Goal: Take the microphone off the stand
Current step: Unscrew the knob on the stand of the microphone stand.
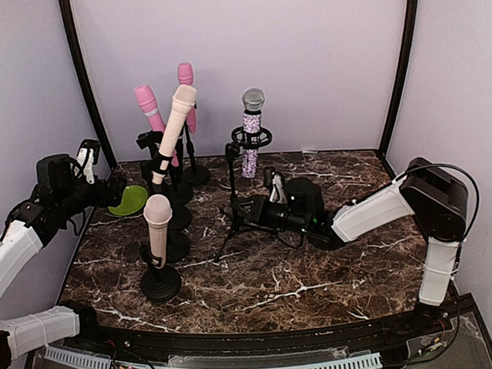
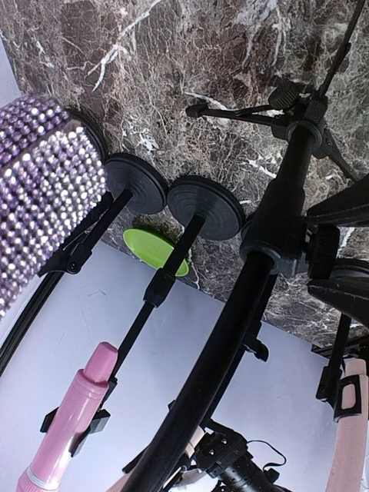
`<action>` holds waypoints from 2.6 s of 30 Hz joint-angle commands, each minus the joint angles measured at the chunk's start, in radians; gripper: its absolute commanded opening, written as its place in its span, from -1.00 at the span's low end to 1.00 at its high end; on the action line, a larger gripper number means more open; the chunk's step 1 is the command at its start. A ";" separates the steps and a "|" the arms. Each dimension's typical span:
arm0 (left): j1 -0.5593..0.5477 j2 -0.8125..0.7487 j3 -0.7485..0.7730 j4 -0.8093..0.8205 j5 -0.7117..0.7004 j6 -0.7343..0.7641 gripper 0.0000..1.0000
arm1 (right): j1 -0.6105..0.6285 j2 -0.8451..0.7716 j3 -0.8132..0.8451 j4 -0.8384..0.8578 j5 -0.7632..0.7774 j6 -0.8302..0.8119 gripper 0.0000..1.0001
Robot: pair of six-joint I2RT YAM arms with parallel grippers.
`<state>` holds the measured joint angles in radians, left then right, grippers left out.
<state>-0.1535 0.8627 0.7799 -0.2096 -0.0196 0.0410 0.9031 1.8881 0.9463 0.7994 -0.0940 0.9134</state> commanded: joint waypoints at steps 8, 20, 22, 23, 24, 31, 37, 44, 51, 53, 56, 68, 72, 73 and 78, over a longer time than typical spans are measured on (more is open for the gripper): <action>0.006 -0.017 -0.007 0.020 0.003 0.009 0.93 | 0.025 -0.062 0.049 -0.203 0.159 -0.109 -0.96; 0.006 -0.017 -0.007 0.018 0.002 0.008 0.93 | 0.083 -0.071 0.141 -0.433 0.351 -0.229 -0.98; 0.006 -0.016 -0.007 0.018 0.001 0.008 0.93 | 0.097 -0.069 0.168 -0.484 0.396 -0.252 -0.97; 0.006 -0.016 -0.007 0.018 0.001 0.008 0.93 | 0.103 -0.066 0.182 -0.511 0.420 -0.269 -0.98; 0.006 -0.016 -0.007 0.018 0.002 0.008 0.93 | 0.107 -0.065 0.195 -0.533 0.443 -0.281 -0.98; 0.006 -0.016 -0.007 0.018 0.001 0.009 0.93 | 0.146 -0.041 0.279 -0.668 0.585 -0.359 -0.96; 0.006 -0.014 -0.007 0.018 0.001 0.010 0.93 | 0.172 -0.013 0.345 -0.756 0.681 -0.424 -0.94; 0.006 -0.017 -0.007 0.016 0.001 0.010 0.93 | 0.201 0.019 0.400 -0.825 0.758 -0.514 -0.89; 0.006 -0.019 -0.007 0.016 0.003 0.010 0.93 | 0.231 0.066 0.451 -0.879 0.834 -0.599 -0.85; 0.006 -0.018 -0.008 0.016 0.003 0.011 0.93 | 0.239 0.084 0.469 -0.894 0.851 -0.614 -0.85; 0.006 -0.016 -0.008 0.016 0.003 0.012 0.93 | 0.248 0.108 0.492 -0.913 0.868 -0.624 -0.85; 0.006 -0.016 -0.008 0.017 0.000 0.014 0.93 | 0.257 0.093 0.500 -0.901 0.862 -0.621 -0.47; 0.006 -0.017 -0.009 0.016 0.001 0.014 0.93 | 0.259 0.060 0.485 -0.889 0.843 -0.614 -0.17; 0.006 -0.017 -0.009 0.016 0.000 0.013 0.93 | 0.259 0.049 0.475 -0.877 0.838 -0.612 -0.10; 0.006 -0.019 -0.008 0.017 -0.001 0.016 0.93 | 0.260 -0.019 0.415 -0.827 0.801 -0.611 0.38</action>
<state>-0.1535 0.8627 0.7795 -0.2096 -0.0200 0.0414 1.1526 1.9526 1.3994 -0.0826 0.7364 0.2970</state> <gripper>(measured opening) 0.964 0.627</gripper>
